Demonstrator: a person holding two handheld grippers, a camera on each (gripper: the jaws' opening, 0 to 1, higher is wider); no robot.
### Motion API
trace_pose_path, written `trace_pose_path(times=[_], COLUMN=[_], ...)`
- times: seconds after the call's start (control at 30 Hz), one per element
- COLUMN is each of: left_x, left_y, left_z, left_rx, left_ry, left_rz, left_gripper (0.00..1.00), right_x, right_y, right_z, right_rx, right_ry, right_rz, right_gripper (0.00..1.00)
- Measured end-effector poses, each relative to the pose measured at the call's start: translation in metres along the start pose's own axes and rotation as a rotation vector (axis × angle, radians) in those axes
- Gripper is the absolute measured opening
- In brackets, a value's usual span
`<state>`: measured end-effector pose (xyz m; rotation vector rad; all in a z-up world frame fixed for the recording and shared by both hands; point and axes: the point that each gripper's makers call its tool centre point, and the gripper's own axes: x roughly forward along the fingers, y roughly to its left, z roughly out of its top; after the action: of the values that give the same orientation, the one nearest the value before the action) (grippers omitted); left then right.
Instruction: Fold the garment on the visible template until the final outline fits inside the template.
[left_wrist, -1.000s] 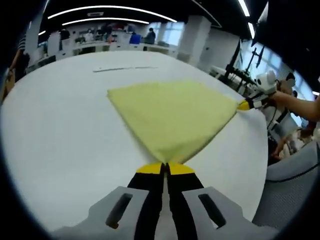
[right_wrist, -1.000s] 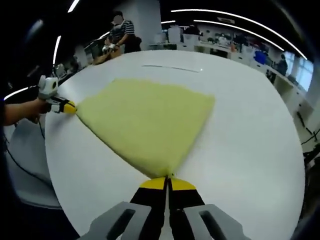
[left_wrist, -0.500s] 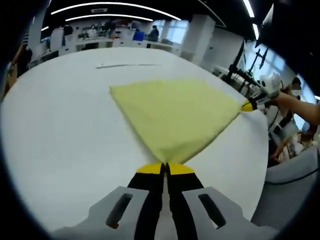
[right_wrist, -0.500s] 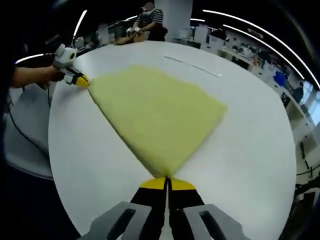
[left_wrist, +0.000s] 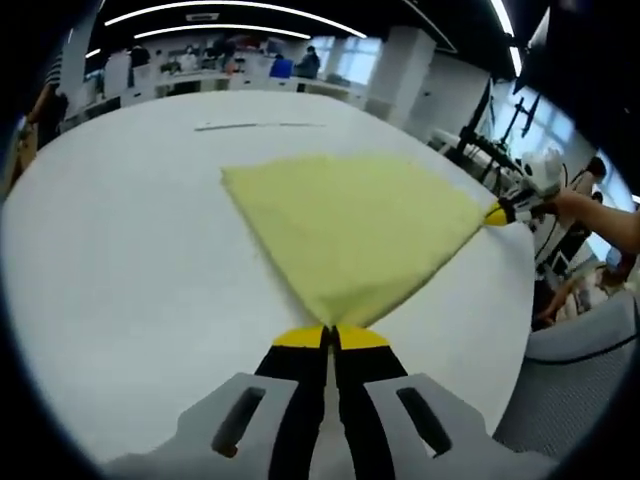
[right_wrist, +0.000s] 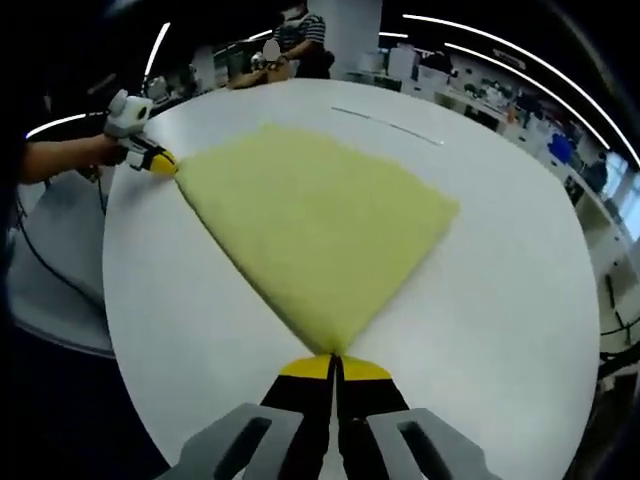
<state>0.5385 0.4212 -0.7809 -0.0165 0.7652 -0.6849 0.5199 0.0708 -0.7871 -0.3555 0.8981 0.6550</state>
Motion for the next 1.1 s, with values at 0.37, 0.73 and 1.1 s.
trace_pose_path(times=[0.37,0.73,1.1], left_x=[-0.007,-0.014,-0.023], left_y=[-0.009,-0.016,-0.015], left_z=[-0.011,-0.019,-0.026], left_rx=[0.039,0.105,0.116], left_ry=[0.022,0.053,0.054], left_rz=[-0.001,0.012,0.039], left_gripper=[0.00,0.00,0.01], right_x=[-0.007,-0.012,-0.017], right_y=[0.009,0.016,0.016], right_z=[-0.009,-0.016,-0.014], right_rx=[0.016,0.028,0.103], right_ry=[0.001,0.001,-0.027], right_rz=[0.007,0.017,0.004], right_gripper=[0.00,0.00,0.00])
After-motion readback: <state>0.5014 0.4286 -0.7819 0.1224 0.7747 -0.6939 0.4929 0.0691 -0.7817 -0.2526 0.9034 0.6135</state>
